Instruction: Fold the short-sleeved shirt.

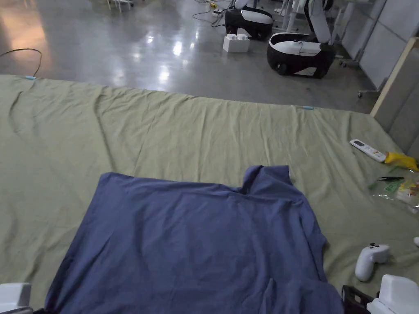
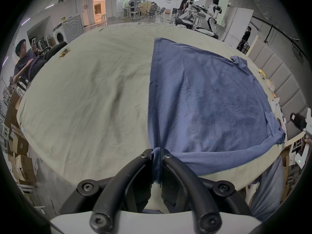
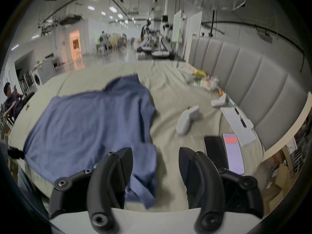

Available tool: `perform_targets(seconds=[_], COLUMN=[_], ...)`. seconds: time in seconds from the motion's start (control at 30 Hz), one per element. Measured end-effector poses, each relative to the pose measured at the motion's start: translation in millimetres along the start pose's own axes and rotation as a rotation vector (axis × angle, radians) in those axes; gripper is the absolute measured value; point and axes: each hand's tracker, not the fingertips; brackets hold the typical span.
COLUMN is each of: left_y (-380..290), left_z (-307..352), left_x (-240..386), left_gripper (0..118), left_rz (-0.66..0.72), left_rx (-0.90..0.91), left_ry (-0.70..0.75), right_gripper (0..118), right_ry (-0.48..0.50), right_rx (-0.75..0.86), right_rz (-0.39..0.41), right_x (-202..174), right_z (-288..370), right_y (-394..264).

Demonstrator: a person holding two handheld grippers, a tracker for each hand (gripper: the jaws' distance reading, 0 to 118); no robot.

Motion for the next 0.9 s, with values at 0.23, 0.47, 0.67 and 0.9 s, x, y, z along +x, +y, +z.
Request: perform_targets(seconds=[0.23,0.47,0.67,0.9], left_y=[0.1,1.0,1.7,0.6], left_z=[-1.1,-4.4,-7.6,-3.0], left_x=[5.2,3.9,2.9,0.0], left_gripper=[9,9,9,9], left_rz=[-0.004,0.003,0.003,0.015], left_rx=[-0.006,-0.016,-0.014,0.03], left_ry=[0.007,0.003,0.003,-0.005], right_gripper=[61,55,14,11], right_ry=[0.074,0.073,0.101,0.094], right_rx=[-0.147,-0.27,-0.25,-0.221], right_rz=[0.005,0.091,0.112,0.097], right_x=[-9.4,-38.9,-44.6,-39.8], right_z=[-24.3,-59.0,-46.8,-29.1], right_y=[-35.3,-64.5,-58.4,-46.3])
